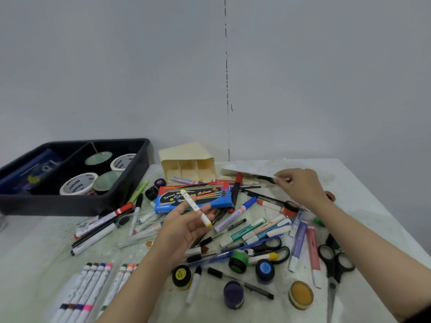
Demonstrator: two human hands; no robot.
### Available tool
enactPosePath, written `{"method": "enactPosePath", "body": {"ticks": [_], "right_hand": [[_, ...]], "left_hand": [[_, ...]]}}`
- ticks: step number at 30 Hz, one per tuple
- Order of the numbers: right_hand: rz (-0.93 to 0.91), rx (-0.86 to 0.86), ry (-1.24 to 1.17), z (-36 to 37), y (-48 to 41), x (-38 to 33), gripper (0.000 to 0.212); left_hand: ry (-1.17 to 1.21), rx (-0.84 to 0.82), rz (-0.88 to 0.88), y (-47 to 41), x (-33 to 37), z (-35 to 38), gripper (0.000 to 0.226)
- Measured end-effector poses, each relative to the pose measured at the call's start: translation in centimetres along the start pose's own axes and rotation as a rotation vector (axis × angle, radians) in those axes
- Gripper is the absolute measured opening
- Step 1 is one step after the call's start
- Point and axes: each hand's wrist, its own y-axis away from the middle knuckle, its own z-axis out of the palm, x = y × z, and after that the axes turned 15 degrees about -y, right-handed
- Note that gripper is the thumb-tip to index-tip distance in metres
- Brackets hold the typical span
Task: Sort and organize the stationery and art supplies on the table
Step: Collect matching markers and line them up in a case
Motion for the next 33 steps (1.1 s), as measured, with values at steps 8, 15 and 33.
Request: {"method": "enactPosePath", "body": {"ticks": [8,15,33], "right_hand": [[0.156,0.063,-0.344,-1.2,-0.7,0.4,0.014],[0.127,-0.125,-0.154,-1.2,0.2,1.0,0.008],[-0.328,-0.498,0.134,8.6,-1.9,-7.5,0.074]], "left_hand": [[0.004,0.005,0.033,-0.6,-0.1,-0.7,0.044],[-0.019,0.029,0.044,-1.0,-0.2,-1.6,0.037],[-0.124,0.179,0.104,0.8,-0.7,-4.4,0.034]]}}
